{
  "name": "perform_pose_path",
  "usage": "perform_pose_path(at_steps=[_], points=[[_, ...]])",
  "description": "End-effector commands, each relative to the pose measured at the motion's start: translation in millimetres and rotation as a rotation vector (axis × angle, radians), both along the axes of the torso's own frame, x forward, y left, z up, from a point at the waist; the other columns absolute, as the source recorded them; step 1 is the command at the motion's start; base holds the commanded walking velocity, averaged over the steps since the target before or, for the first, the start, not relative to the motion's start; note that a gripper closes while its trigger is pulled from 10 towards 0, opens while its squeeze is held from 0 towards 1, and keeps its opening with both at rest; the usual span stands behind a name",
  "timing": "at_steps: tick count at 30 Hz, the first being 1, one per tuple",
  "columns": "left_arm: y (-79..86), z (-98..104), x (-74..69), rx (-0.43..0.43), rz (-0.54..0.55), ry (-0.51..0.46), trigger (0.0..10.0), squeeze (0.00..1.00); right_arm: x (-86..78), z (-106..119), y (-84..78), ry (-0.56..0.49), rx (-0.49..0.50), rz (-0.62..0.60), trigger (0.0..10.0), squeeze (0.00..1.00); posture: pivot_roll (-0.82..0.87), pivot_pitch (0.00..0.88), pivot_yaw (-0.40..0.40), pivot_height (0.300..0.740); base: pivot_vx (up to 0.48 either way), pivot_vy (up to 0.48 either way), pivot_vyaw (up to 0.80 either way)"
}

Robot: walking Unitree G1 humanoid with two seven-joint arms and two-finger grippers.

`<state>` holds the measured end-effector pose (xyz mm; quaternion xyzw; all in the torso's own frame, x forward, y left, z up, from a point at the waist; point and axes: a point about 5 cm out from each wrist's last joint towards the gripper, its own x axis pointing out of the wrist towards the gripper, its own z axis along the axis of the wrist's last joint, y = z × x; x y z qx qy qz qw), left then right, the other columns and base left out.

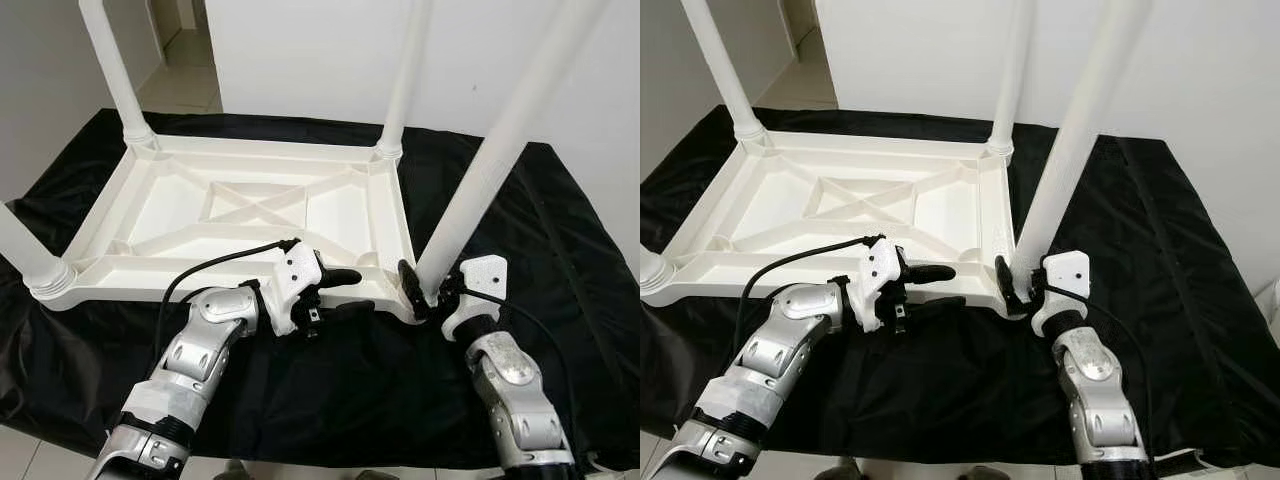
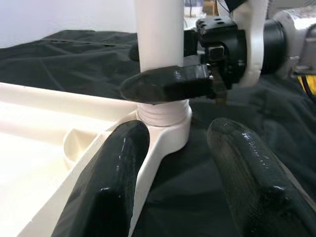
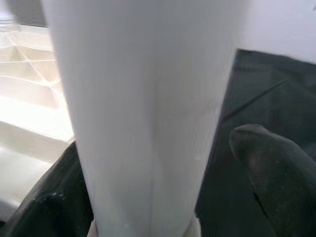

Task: Building children table

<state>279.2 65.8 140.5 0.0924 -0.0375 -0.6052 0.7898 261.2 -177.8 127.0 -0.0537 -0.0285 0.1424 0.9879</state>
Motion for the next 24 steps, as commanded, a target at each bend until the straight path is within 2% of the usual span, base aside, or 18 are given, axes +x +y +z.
perform_pose_path(at_steps=[1, 4, 5, 7, 8, 14, 19, 21, 22, 24], points=[[-2.6, -1.2, -2.7, 0.012, -0.026, -0.008, 10.0, 0.0, 4.5, -2.9, -1.9, 0.027, -0.018, 0.097, 10.0, 0.0, -0.03, 0.0, -0.002, 0.74, 0.0, 0.0, 0.0], [-2.7, -0.6, -2.2, 0.009, -0.026, -0.005, 10.0, 0.0, 8.4, -3.4, -2.3, 0.034, -0.036, 0.149, 10.0, 0.0, -0.03, 0.0, 0.001, 0.74, 0.0, 0.0, 0.0], [-3.0, -0.2, -2.1, 0.008, -0.026, -0.006, 10.0, 0.0, 11.4, -3.7, -2.5, 0.035, -0.053, 0.163, 6.6, 0.0, -0.03, 0.0, 0.002, 0.74, 0.0, 0.0, 0.0], [-3.0, -0.2, -2.1, 0.008, -0.026, -0.006, 10.0, 0.0, 11.4, -3.7, -2.5, 0.035, -0.053, 0.163, 6.6, 0.0, -0.03, 0.0, 0.002, 0.74, 0.0, 0.0, 0.0], [-3.6, 0.4, -2.1, 0.006, -0.026, -0.006, 10.0, 0.0, 14.8, -3.8, -2.8, 0.031, -0.068, 0.171, 0.0, 0.0, -0.02, 0.0, 0.001, 0.74, 0.0, 0.0, 0.0], [-5.2, 0.4, -4.2, 0.004, -0.027, -0.005, 10.0, 0.0, 23.4, -4.4, 0.7, 0.049, -0.082, 0.25, 0.0, 0.0, -0.01, 0.0, -0.008, 0.74, 0.0, 0.0, 0.0], [-5.1, 0.1, -3.6, 0.005, -0.021, -0.007, 10.0, 0.0, 22.4, -5.4, -0.4, 0.052, -0.078, 0.247, 0.0, 0.0, -0.02, 0.0, -0.011, 0.74, 0.0, 0.0, 0.0], [-4.4, 0.7, -1.4, 0.005, -0.013, -0.011, 10.0, 0.0, 21.1, -6.5, -2.6, 0.049, -0.069, 0.202, 0.0, 0.0, -0.02, 0.0, -0.01, 0.74, 0.0, 0.0, 0.0], [-3.6, 1.2, -0.3, 0.005, -0.011, -0.011, 10.0, 0.0, 19.8, -7.7, -3.2, 0.048, -0.064, 0.177, 10.0, 0.0, -0.03, 0.0, -0.006, 0.74, 0.0, 0.0, 0.0], [-3.1, 1.5, 0.4, 0.006, -0.009, -0.011, 10.0, 0.0, 19.0, -8.5, -3.5, 0.048, -0.062, 0.161, 10.0, 0.0, -0.03, 0.0, -0.006, 0.74, 0.0, 0.0, 0.0]])
